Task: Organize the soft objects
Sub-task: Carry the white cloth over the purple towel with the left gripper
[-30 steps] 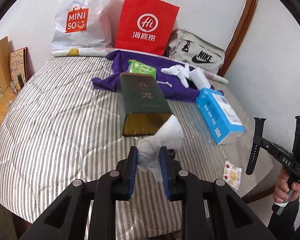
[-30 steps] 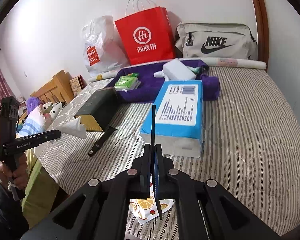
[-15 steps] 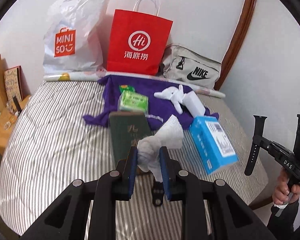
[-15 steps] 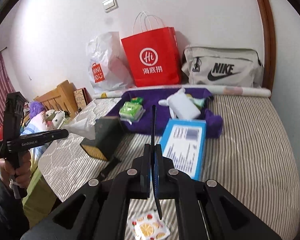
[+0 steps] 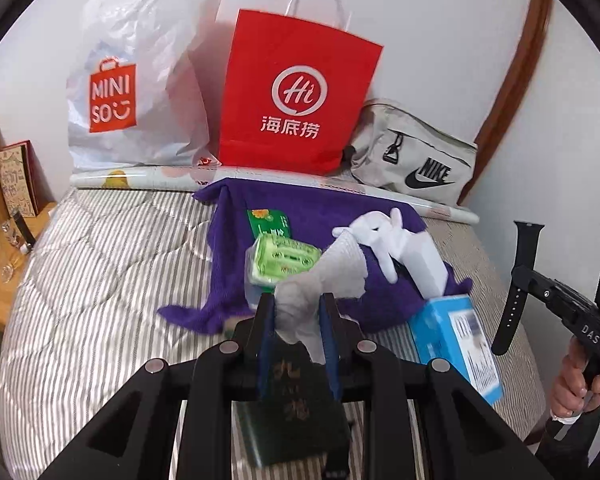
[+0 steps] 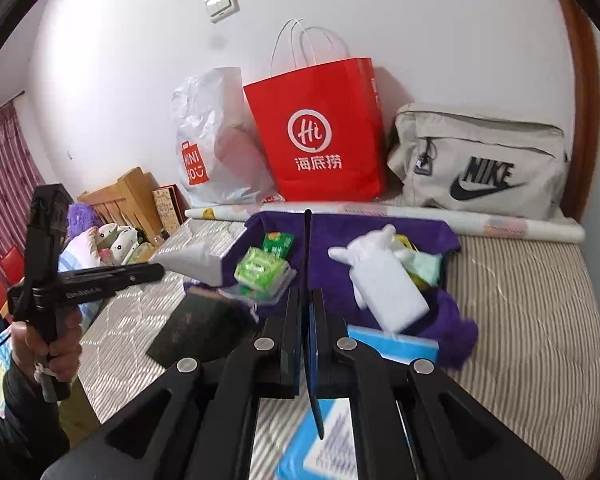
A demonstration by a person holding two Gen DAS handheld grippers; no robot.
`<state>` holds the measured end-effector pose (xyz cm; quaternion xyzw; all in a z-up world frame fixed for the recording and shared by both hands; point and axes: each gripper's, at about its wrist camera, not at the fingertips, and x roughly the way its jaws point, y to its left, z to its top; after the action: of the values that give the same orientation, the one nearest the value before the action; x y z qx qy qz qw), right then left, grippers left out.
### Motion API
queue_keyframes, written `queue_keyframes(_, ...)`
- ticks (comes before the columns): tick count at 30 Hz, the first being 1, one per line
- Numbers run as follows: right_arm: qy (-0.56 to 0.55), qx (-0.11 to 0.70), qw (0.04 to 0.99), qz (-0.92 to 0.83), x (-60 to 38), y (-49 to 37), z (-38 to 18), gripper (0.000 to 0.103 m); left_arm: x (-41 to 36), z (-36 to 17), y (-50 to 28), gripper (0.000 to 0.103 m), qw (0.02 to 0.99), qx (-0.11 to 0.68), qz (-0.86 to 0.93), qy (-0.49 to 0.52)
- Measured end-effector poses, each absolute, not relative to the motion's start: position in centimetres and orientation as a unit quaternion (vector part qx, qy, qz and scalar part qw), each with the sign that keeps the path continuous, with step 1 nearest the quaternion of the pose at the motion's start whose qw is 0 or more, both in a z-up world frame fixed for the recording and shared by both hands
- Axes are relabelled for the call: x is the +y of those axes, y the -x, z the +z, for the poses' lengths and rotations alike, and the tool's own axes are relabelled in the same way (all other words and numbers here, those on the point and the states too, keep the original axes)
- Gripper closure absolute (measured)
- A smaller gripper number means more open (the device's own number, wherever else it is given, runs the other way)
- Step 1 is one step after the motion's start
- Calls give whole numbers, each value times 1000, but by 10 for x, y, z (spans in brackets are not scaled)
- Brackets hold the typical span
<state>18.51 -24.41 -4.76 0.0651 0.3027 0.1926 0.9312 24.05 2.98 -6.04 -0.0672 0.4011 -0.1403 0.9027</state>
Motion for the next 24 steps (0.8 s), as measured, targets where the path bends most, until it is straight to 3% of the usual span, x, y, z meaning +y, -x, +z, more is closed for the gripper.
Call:
queue_keyframes(7,-72,310,923,216,-229,-244,-45,100,26,-71,-284,81,896,416,-136,75)
queue_keyframes(24,-104,418,885,177,-234,-346,-106,99,17,-107,-357,81,865,475,-133,86)
